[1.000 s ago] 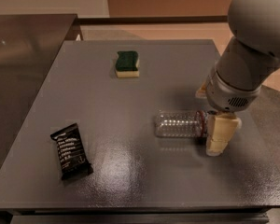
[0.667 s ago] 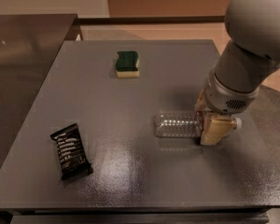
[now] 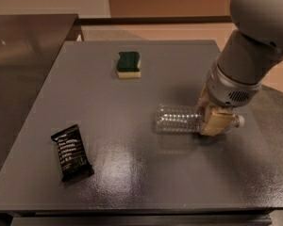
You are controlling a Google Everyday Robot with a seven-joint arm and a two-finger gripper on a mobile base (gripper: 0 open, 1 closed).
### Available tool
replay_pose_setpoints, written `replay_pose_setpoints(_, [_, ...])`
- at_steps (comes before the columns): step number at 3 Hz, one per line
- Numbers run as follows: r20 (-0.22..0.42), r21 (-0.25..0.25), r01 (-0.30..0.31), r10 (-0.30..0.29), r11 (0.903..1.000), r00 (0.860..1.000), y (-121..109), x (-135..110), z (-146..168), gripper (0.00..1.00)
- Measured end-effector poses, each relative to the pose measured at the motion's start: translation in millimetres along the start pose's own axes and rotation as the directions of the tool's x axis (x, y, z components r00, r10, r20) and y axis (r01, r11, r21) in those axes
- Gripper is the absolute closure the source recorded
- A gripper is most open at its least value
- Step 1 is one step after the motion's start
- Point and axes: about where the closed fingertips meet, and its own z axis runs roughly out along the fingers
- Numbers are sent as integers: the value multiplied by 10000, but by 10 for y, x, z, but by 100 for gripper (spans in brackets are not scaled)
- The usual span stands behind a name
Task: Pick water bottle
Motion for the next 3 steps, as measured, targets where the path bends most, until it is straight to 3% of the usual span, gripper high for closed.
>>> replay_pose_setpoints(1, [191,223,-26,22,9997,9998,-124,-104,-302,100])
replay_pose_setpoints(3, [558,1179,434,-503,9921,9972,-382,-373,-961,100])
